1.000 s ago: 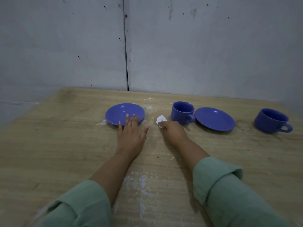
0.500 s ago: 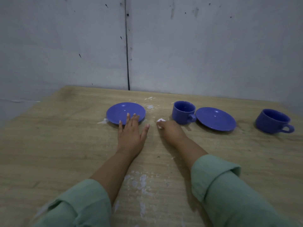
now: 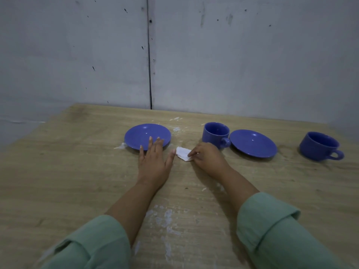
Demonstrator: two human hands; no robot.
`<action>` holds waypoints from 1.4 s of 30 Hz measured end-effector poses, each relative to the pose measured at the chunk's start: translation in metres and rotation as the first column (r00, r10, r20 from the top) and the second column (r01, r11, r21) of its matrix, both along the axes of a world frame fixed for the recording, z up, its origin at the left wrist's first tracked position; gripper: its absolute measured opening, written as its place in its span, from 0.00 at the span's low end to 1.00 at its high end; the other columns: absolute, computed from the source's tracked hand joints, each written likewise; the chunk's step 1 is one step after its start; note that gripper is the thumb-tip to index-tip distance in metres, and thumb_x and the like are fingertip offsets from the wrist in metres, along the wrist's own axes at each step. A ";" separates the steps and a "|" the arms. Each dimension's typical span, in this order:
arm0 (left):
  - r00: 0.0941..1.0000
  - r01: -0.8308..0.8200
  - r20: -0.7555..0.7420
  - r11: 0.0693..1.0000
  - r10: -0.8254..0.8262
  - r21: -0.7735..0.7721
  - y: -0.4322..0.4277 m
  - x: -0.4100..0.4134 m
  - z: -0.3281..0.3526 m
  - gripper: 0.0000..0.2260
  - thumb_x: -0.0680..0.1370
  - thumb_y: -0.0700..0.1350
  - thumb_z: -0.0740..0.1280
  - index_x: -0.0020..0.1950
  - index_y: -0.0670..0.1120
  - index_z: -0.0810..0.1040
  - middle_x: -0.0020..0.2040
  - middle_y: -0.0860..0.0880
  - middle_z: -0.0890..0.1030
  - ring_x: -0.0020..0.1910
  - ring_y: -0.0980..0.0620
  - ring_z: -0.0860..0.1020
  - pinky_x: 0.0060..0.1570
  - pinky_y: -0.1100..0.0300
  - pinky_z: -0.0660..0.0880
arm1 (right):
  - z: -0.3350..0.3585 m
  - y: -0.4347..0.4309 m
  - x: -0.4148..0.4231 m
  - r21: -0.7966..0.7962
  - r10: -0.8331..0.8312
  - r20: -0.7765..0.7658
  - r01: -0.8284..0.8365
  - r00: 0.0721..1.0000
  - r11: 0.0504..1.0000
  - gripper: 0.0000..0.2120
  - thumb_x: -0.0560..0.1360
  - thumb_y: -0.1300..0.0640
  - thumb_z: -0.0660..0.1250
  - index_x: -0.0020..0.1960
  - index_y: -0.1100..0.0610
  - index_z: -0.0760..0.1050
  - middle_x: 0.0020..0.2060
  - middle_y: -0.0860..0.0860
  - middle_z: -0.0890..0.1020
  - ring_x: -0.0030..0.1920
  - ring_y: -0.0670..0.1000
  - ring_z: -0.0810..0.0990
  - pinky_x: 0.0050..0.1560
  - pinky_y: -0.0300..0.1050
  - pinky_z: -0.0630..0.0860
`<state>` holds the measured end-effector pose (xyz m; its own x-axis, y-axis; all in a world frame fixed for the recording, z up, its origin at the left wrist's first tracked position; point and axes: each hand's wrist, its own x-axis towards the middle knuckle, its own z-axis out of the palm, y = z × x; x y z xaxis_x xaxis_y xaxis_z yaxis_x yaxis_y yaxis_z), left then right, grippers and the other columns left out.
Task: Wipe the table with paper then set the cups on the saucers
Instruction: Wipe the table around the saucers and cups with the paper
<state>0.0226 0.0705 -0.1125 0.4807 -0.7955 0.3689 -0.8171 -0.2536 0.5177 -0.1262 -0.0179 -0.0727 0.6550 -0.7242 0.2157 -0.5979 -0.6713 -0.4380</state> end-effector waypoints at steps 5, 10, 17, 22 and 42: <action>1.000 0.000 0.001 1.000 0.000 0.013 0.001 0.000 0.001 0.28 0.79 0.59 0.51 0.76 0.47 0.57 0.77 0.50 0.59 0.78 0.54 0.46 0.74 0.51 0.38 | 0.005 -0.004 0.002 -0.032 -0.059 0.171 0.066 0.983 0.997 0.13 0.75 0.66 0.62 0.56 0.58 0.80 0.52 0.52 0.81 0.52 0.50 0.79 0.54 0.40 0.73; 1.000 0.002 0.000 1.000 -0.002 0.015 0.001 0.000 0.001 0.27 0.80 0.59 0.51 0.76 0.47 0.57 0.77 0.50 0.59 0.78 0.54 0.46 0.74 0.51 0.38 | -0.002 0.001 0.001 -0.018 -0.016 -0.047 0.016 0.999 1.000 0.11 0.75 0.61 0.63 0.55 0.57 0.78 0.53 0.51 0.76 0.52 0.52 0.77 0.50 0.43 0.73; 1.000 -0.001 0.014 1.000 0.001 -0.006 0.001 -0.001 0.001 0.27 0.80 0.57 0.53 0.76 0.46 0.57 0.77 0.51 0.60 0.78 0.54 0.47 0.74 0.51 0.38 | -0.010 0.019 0.011 -0.030 -0.097 -0.102 0.094 0.990 0.995 0.14 0.78 0.53 0.58 0.62 0.54 0.72 0.57 0.56 0.80 0.54 0.54 0.78 0.50 0.46 0.72; 1.000 -0.001 0.008 0.999 0.002 -0.044 0.001 0.000 -0.001 0.26 0.80 0.57 0.53 0.75 0.46 0.59 0.76 0.51 0.61 0.78 0.54 0.48 0.74 0.52 0.37 | -0.016 0.021 0.019 -0.081 -0.090 -0.205 0.075 0.975 0.994 0.18 0.81 0.56 0.51 0.67 0.59 0.69 0.67 0.56 0.73 0.63 0.56 0.74 0.60 0.51 0.71; 0.999 0.010 -0.041 1.000 -0.010 -0.010 0.001 0.001 0.001 0.28 0.79 0.59 0.52 0.75 0.47 0.58 0.76 0.51 0.61 0.77 0.54 0.47 0.73 0.53 0.37 | -0.006 -0.019 0.028 -0.008 -0.151 -0.159 0.151 0.976 0.988 0.15 0.78 0.62 0.59 0.61 0.55 0.77 0.55 0.54 0.82 0.54 0.54 0.80 0.57 0.45 0.75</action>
<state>0.0233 0.0719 -0.1111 0.4878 -0.7969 0.3565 -0.7973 -0.2404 0.5536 -0.0981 -0.0368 -0.0783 0.5638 -0.8179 0.1146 -0.7545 -0.5665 -0.3315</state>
